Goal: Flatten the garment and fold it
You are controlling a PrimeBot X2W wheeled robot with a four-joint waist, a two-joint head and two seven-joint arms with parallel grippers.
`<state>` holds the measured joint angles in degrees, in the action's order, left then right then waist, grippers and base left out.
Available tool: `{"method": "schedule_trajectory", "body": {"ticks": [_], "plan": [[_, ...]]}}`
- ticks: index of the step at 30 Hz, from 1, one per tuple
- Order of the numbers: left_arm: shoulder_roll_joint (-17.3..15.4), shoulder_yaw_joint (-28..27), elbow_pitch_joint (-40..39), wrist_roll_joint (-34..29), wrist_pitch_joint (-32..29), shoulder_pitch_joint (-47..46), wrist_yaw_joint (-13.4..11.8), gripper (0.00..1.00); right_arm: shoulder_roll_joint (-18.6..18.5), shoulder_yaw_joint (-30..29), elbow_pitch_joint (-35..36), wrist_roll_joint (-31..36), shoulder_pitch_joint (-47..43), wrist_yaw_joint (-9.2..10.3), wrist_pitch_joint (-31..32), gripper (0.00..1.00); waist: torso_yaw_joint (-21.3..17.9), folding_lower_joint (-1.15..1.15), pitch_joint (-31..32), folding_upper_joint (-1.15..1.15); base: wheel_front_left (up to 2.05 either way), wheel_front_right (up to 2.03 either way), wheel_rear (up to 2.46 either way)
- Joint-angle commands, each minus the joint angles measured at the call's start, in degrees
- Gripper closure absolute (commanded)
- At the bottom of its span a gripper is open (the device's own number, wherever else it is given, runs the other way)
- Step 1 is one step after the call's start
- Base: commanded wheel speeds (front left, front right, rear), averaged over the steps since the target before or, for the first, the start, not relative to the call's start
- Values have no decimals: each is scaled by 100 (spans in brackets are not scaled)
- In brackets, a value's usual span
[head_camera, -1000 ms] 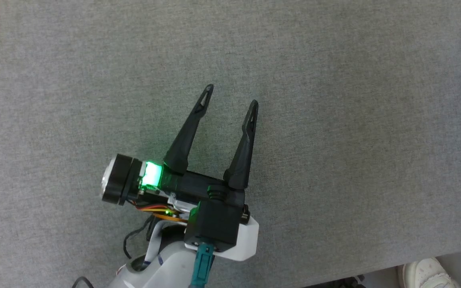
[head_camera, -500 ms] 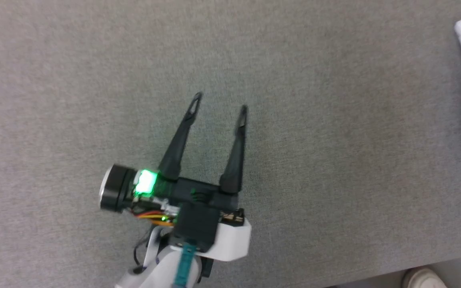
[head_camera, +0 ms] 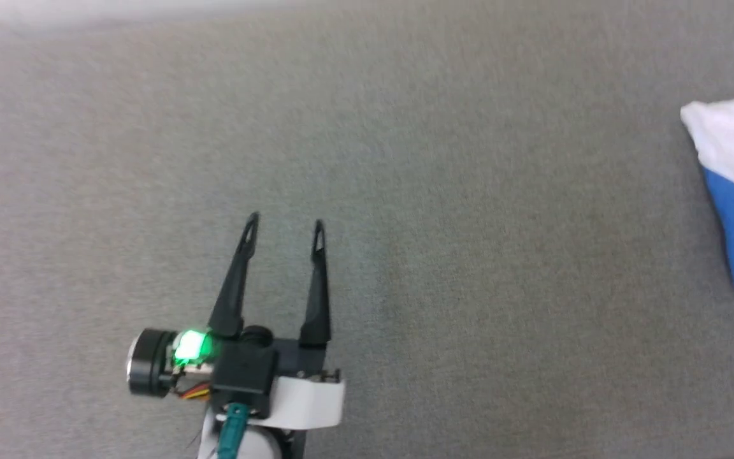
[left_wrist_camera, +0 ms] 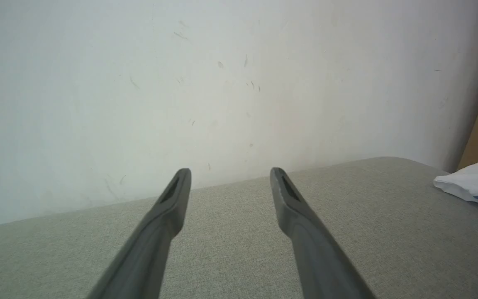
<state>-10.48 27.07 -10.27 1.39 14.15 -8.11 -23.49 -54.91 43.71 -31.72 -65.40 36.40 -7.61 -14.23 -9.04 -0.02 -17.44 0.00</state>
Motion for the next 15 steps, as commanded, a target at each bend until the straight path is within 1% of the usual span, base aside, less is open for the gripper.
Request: {"method": "schedule_trajectory", "body": {"ticks": [1,4,7,8,15], "plan": [[-81,-79,19,114,43,164,-25,0,103,-245,191,18,-305,12,-59,0,344,2,655,0,0,0,0],[-184,-121,74,192,56,359,-5,0,285,-789,465,280,-704,12,-72,0,441,2,883,0,0,0,0],[-271,-166,104,235,68,531,-9,0,616,-1445,769,696,-1251,12,-74,0,533,2,1082,0,0,0,0],[-271,-166,104,235,68,531,-9,0,616,-1445,769,696,-1251,12,-74,0,533,2,1082,0,0,0,0],[-461,-239,96,254,82,829,6,0,1549,-2763,1461,1941,-2450,12,-75,0,697,2,1375,0,0,0,0]]}}
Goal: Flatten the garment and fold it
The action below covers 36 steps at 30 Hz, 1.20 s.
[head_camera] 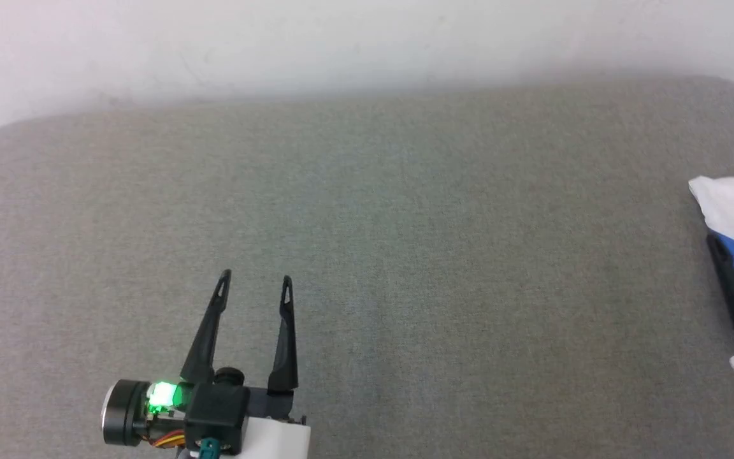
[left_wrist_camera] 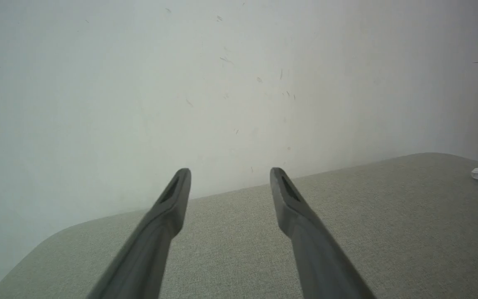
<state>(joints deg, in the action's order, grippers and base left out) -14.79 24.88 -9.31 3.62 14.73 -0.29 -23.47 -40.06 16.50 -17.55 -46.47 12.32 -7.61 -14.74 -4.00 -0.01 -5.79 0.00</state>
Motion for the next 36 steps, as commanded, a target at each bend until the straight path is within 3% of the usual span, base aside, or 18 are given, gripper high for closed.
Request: {"method": "schedule_trajectory", "body": {"ticks": [1,11,21,27,36], "plan": [[-44,-39,-5,56,25,75,16,0,202,-203,150,219,-167,12,-12,0,211,1,235,0,0,0,0],[-9,-302,92,460,26,160,347,0,1839,-1723,1283,2222,-1144,12,309,0,403,1,424,0,0,0,0],[291,-550,532,701,27,375,725,0,3128,-2337,1777,3715,-1867,12,230,0,460,1,502,0,0,0,0],[444,-690,660,654,27,608,861,0,3514,-2376,1738,3979,-2091,12,193,0,381,1,572,0,0,0,0],[691,-849,779,585,27,776,1132,0,3643,-2433,1541,4087,-2156,12,110,0,334,1,602,0,0,0,0]]}}
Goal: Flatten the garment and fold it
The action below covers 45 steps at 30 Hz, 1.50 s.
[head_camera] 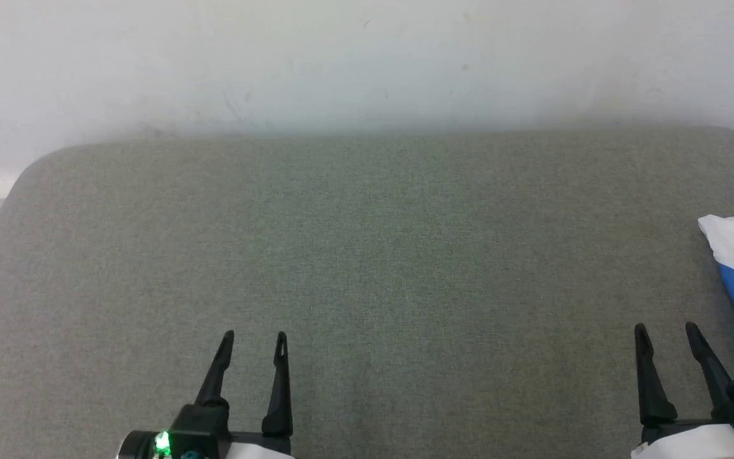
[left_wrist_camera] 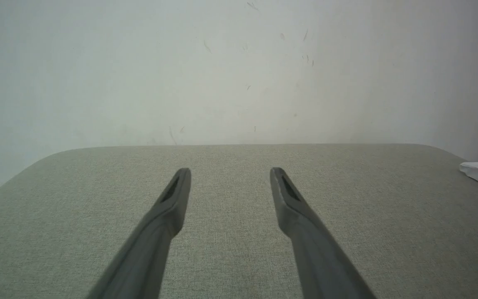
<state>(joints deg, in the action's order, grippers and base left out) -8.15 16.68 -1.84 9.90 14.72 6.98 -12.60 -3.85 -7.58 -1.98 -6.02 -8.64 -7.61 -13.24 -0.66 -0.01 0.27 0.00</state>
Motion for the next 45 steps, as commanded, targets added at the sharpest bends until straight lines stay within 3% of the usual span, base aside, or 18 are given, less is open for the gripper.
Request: {"method": "schedule_trajectory", "body": {"ticks": [1,8,16,17,45], "plan": [[40,-43,47,-62,28,49,70,0,26,-32,-23,48,-59,12,-46,0,-1,1,-7,0,0,0,0],[137,-134,111,-154,28,48,194,0,50,-61,-12,88,-9,12,-56,0,-4,1,-49,0,0,0,0],[223,-347,-5,-322,28,49,170,0,60,-94,-5,97,16,12,-72,0,9,1,-64,0,0,0,0],[217,-330,20,-299,-2,-3,191,100,36,-97,-20,50,7,0,-40,100,8,1,-65,0,0,0,0],[275,-577,55,-426,-283,-133,393,100,43,55,19,153,168,2,217,100,19,1,-59,0,0,0,0]]}}
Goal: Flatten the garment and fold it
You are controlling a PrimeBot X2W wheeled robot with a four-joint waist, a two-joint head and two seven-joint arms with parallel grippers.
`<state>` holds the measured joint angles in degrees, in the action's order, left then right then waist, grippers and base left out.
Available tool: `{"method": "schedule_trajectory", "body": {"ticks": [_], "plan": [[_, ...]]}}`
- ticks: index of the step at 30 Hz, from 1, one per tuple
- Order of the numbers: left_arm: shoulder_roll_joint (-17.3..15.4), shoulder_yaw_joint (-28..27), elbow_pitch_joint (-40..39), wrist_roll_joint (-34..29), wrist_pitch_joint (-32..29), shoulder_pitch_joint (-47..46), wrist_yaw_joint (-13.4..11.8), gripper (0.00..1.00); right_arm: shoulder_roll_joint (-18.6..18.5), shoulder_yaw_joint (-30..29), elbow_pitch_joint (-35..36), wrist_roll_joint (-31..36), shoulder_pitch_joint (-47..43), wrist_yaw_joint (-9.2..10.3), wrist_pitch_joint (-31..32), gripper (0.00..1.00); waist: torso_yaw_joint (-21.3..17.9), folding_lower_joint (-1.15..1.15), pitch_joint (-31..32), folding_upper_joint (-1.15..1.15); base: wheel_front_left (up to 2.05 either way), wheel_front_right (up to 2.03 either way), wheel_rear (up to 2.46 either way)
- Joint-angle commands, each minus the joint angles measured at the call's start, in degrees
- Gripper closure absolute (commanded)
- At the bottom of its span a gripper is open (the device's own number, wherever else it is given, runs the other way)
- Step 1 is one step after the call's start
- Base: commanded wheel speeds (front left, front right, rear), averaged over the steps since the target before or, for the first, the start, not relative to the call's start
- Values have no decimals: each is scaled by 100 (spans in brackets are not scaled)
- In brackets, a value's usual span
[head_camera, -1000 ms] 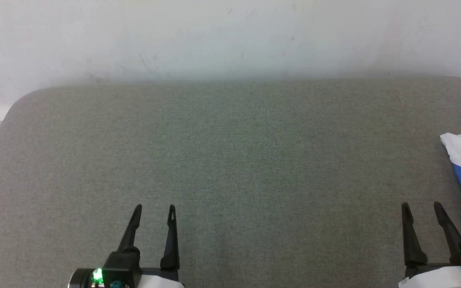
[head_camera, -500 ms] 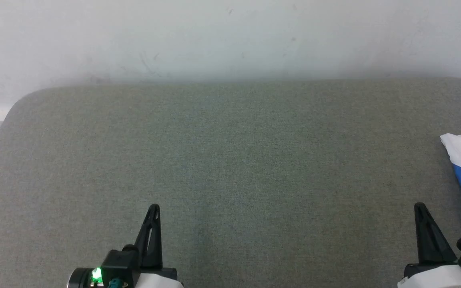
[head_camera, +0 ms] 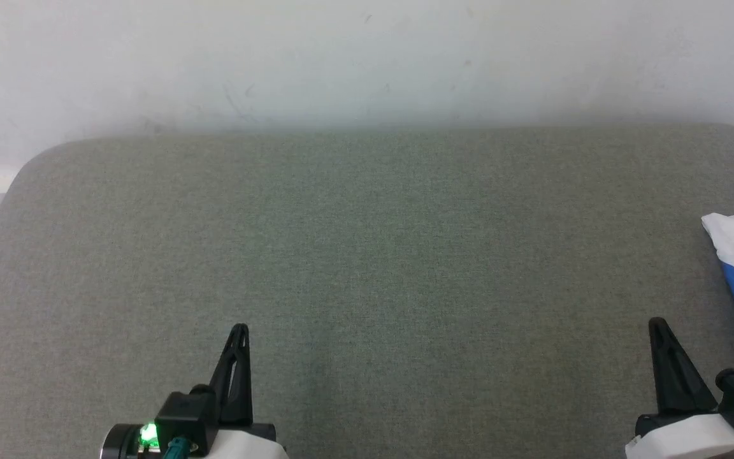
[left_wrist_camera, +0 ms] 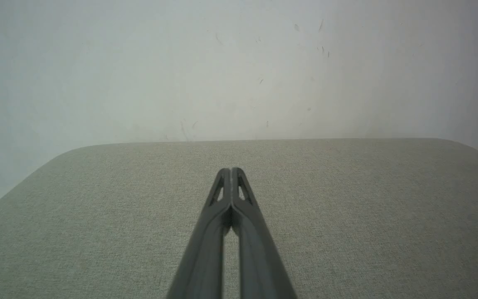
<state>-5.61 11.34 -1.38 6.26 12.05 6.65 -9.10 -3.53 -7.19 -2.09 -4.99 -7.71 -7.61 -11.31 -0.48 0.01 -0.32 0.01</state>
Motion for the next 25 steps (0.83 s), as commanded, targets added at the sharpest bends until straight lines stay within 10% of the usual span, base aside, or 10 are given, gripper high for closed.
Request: {"method": "schedule_trajectory", "body": {"ticks": [1,25], "plan": [[23,-54,10,-67,-27,-105,52,100,12,23,32,55,81,2,34,100,1,0,0,-1,0,0,0],[83,-312,41,-200,-308,-239,256,100,25,189,74,161,246,5,296,100,12,0,8,-1,0,0,0]]}}
